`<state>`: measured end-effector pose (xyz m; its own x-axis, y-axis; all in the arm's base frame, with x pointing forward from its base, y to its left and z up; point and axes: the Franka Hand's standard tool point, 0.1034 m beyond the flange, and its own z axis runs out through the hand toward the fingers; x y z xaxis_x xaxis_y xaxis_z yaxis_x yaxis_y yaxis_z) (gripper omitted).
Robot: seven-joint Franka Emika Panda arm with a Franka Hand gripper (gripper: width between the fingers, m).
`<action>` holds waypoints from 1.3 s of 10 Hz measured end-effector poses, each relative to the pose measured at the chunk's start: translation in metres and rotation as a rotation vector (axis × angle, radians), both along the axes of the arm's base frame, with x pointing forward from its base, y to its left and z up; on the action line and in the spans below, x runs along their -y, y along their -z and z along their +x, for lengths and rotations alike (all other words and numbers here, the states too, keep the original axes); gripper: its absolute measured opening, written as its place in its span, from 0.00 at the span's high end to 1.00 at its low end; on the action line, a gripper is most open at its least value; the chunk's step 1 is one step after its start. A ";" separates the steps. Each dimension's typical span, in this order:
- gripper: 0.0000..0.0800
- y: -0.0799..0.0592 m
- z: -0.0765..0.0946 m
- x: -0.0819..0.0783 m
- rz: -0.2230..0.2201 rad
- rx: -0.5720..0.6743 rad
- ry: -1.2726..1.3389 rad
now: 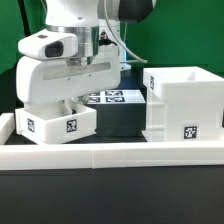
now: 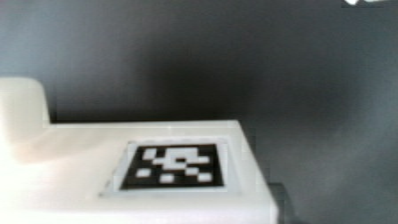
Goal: Assemble drawer
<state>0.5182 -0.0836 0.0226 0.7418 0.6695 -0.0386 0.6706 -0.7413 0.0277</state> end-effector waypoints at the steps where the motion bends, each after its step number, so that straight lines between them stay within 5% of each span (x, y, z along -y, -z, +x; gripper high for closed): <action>1: 0.95 0.000 0.000 -0.003 -0.003 -0.008 -0.086; 13: 0.95 -0.001 0.001 -0.010 -0.039 -0.077 -0.696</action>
Offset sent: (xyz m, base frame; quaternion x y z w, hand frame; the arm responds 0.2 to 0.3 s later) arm 0.0000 0.0000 0.0000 0.0000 0.0000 -0.1938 0.9810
